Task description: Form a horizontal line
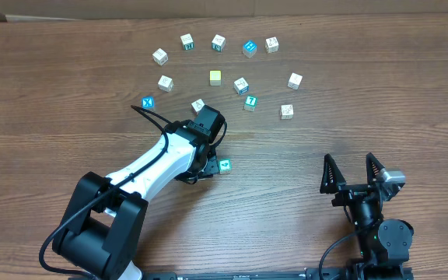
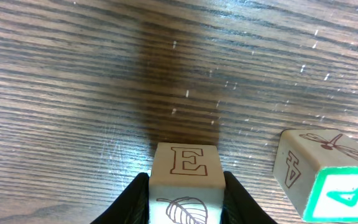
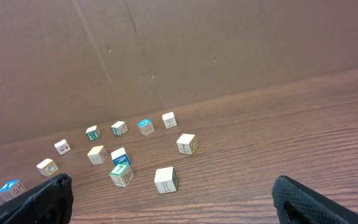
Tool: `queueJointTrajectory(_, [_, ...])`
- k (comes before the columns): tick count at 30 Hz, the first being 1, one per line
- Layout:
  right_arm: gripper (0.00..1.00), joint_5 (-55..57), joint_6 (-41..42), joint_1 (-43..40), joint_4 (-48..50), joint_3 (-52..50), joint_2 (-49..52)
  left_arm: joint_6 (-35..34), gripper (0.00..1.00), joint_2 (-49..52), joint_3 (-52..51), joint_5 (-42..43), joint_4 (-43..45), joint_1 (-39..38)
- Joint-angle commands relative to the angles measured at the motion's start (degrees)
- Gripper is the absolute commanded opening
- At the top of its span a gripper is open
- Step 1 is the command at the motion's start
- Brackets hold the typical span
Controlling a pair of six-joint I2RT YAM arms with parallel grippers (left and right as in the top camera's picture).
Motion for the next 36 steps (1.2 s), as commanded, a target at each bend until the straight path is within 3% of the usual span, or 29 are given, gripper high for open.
queueJointTrajectory(1, [1.0, -0.1, -0.1, -0.2, 0.3, -0.6, -0.6, -1.3, 0.25, -0.1, -0.4, 0.9, 0.8, -0.4])
queueJointTrajectory(36, [1.0, 0.0, -0.1, -0.2, 0.3, -0.6, -0.6, -1.2, 0.25, -0.1, -0.4, 2.4, 2.1, -0.4])
